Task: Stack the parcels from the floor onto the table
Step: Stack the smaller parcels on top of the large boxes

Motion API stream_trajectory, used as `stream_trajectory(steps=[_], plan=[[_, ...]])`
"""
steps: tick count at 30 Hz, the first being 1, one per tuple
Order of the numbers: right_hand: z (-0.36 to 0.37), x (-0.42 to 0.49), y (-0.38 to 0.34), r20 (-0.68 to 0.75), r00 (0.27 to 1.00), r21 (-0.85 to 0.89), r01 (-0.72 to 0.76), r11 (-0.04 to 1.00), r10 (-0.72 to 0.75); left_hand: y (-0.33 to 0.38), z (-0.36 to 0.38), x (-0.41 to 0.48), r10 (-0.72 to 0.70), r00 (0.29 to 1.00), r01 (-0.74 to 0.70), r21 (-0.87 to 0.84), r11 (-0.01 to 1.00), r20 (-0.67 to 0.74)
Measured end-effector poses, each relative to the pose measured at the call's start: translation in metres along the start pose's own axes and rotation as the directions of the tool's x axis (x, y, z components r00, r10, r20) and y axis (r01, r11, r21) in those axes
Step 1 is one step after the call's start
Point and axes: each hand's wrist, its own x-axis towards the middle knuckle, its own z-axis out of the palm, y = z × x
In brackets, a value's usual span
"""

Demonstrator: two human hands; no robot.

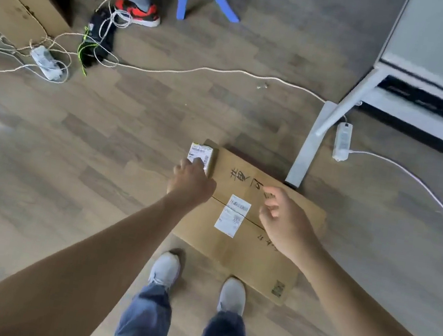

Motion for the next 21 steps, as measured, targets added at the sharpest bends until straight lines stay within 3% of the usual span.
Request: stream_trajectory(steps=[8, 11, 17, 21], plan=[[0.08, 0.096, 0.08, -0.074, 0.997, 0.029, 0.01, 1.0, -0.008, -0.062, 0.127, 0.161, -0.033, 0.999, 0.036, 0.145, 0.989, -0.028], [0.1, 0.105, 0.1, -0.121, 0.993, 0.06, 0.015, 0.998, -0.008, -0.069, 0.153, 0.19, -0.091, 0.995, 0.095, 0.114, 0.989, -0.041], [0.114, 0.099, 0.111, -0.168, 0.985, 0.104, -0.019, 0.994, 0.037, -0.069, 0.159, 0.201, -0.113, 0.991, 0.114, 0.011, 0.993, -0.07], [0.089, 0.069, 0.08, -0.198, 0.978, 0.127, -0.041, 0.991, 0.066, -0.053, 0.127, 0.154, 0.015, 1.0, -0.016, -0.044, 0.999, -0.01]])
